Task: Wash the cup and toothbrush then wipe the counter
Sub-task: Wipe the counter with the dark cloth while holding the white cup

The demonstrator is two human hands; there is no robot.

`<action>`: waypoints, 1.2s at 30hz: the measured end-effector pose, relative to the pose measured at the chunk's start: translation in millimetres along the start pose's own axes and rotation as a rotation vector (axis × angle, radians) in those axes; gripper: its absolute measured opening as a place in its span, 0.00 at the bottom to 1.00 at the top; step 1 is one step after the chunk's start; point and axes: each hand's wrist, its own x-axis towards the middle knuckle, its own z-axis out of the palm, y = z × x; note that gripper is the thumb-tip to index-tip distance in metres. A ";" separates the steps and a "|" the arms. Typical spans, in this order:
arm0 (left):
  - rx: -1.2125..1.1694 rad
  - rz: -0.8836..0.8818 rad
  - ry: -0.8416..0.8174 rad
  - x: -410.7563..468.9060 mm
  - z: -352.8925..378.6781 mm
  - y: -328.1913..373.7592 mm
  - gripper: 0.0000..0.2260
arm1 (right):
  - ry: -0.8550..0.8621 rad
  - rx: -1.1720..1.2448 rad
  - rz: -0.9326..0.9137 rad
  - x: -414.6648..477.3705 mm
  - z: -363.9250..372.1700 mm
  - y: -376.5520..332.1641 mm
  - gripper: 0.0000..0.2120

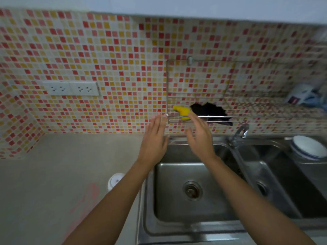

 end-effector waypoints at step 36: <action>0.134 -0.032 -0.219 62.9 35.7 47.6 0.37 | 0.043 -0.260 0.005 133.3 -48.7 72.1 0.15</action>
